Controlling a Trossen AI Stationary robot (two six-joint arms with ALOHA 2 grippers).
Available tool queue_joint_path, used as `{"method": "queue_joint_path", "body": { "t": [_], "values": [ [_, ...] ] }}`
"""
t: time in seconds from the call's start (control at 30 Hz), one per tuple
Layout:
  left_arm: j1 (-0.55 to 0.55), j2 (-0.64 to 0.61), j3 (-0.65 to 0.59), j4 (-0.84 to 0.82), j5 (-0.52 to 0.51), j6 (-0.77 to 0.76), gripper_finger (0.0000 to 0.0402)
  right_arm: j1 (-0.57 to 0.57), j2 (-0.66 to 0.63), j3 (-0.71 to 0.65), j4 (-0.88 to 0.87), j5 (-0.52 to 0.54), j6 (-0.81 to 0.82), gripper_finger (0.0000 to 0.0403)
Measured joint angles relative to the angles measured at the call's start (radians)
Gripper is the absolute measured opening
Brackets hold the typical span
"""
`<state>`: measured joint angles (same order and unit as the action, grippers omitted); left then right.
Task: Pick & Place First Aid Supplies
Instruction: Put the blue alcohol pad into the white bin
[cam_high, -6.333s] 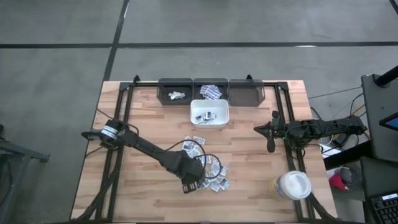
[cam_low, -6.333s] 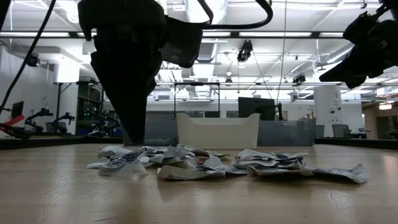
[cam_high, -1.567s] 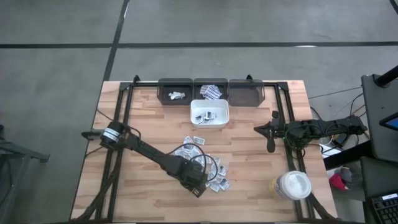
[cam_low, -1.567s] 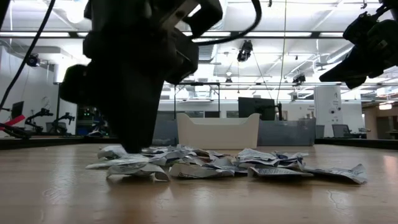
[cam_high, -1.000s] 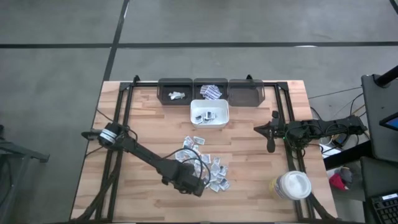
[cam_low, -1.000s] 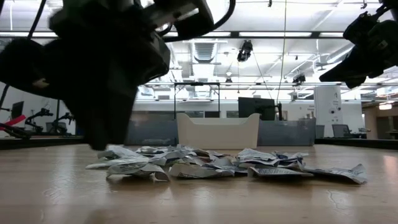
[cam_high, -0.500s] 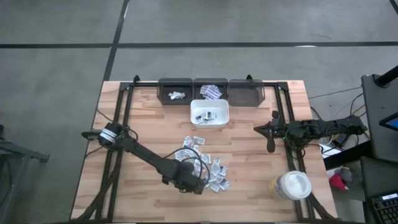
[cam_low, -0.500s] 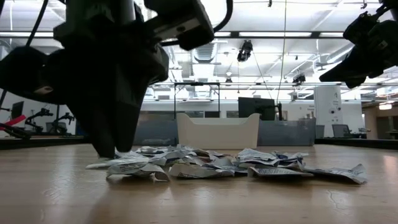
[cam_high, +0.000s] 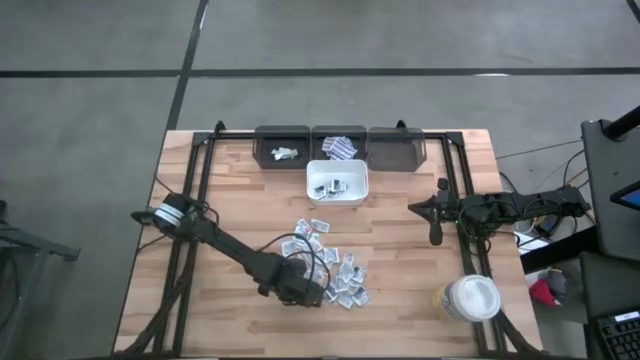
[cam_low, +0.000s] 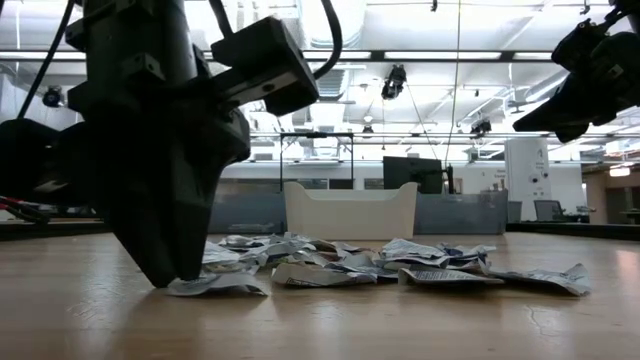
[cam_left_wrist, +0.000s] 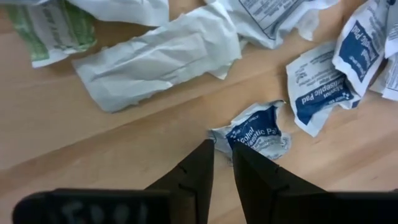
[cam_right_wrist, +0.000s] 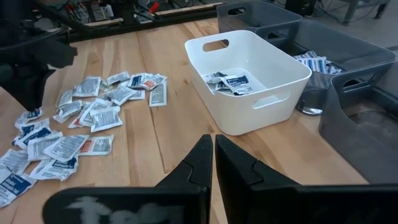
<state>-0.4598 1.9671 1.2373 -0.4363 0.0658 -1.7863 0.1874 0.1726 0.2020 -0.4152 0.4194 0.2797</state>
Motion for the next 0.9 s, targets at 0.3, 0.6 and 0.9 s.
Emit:
{"method": "queue_joint_path", "body": {
  "t": [0.3, 0.6, 0.9],
  "values": [
    [-0.001, 0.003, -0.008, -0.098, 0.035, 0.031, 0.0068, 0.0, 0.0, 0.0, 0.0, 0.0, 0.001, 0.0018],
    [-0.005, 0.006, -0.012, -0.166, 0.026, 0.079, 0.0006, 0.0, 0.0, 0.0, 0.0, 0.0, 0.007, 0.0018],
    [-0.011, 0.006, -0.016, -0.123, -0.025, 0.215, 0.0, 0.0, 0.0, 0.0, 0.0, 0.0, 0.008, 0.0018]
  ]
}}
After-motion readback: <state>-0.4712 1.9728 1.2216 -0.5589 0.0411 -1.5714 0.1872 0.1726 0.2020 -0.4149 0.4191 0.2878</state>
